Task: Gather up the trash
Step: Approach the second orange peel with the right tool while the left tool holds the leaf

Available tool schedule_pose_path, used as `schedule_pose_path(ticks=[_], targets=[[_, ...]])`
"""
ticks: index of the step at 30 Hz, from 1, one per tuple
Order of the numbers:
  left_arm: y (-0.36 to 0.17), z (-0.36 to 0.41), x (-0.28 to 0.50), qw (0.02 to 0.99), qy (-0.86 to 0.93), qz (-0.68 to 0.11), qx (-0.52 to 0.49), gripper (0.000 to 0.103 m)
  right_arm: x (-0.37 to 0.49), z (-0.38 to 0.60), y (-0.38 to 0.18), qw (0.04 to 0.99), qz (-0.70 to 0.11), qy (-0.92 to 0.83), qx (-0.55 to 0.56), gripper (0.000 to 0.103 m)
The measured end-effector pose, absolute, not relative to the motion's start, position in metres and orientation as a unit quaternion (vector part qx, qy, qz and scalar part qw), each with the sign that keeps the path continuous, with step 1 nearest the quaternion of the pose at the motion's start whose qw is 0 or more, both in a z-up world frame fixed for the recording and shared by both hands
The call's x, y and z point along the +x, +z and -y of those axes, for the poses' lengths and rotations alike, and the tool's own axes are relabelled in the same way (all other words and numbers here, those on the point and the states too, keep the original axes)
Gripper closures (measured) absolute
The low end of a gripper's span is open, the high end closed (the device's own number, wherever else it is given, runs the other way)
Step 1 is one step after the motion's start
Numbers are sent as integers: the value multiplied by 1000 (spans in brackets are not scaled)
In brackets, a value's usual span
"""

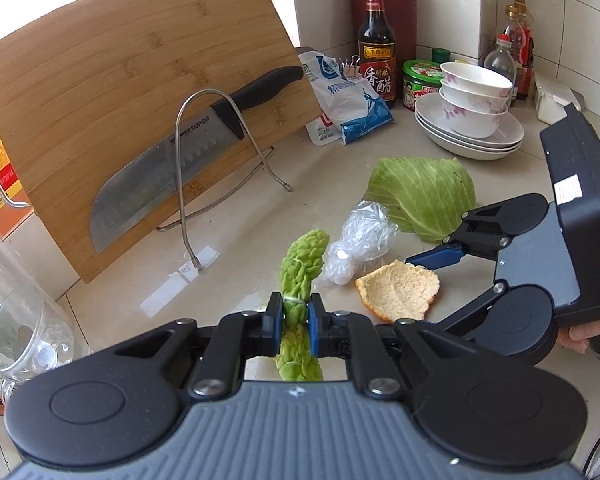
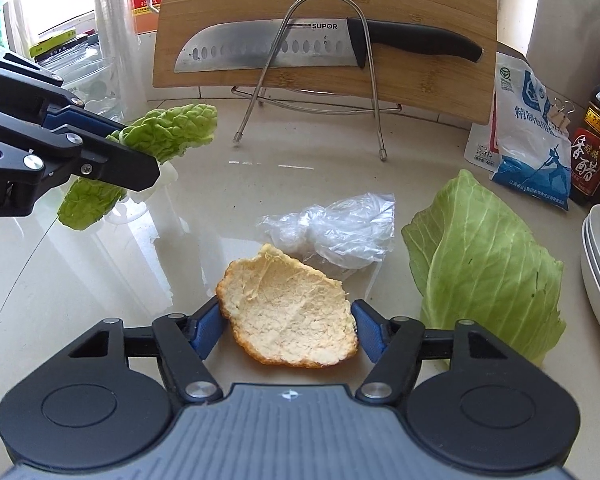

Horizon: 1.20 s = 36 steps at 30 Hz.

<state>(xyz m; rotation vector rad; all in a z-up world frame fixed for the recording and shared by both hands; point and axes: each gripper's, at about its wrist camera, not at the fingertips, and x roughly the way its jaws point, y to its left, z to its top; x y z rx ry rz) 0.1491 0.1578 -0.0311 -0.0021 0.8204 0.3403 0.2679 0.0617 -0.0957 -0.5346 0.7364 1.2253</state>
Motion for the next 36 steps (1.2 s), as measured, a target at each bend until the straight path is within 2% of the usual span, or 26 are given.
schedule_pose_path(ticks=[11, 14, 16, 17, 19, 20, 21, 32, 36], targets=[[-25, -144, 147, 905, 133, -403, 16, 92, 254, -34, -80, 730, -334, 542, -248, 39], [-22, -136, 144, 906, 116, -407, 21, 92, 249, -21, -73, 731, -339, 540, -243, 45], [-20, -130, 142, 906, 105, -408, 30, 92, 246, -13, -69, 733, -340, 537, -244, 45], [-20, -125, 141, 906, 101, -409, 35, 92, 244, -10, -69, 733, -340, 536, -246, 44], [-19, -119, 139, 907, 91, -409, 37, 92, 240, -2, -69, 740, -338, 528, -246, 33], [-18, -116, 138, 908, 88, -408, 39, 92, 238, 1, -68, 744, -334, 525, -244, 18], [-18, -114, 137, 909, 85, -407, 39, 92, 236, 4, -68, 748, -329, 523, -241, 10], [-17, -114, 139, 910, 72, -406, 38, 92, 239, -9, -95, 740, -355, 522, -233, 9], [-20, -119, 141, 909, 76, -409, 35, 92, 237, -16, -99, 738, -350, 526, -238, 13]])
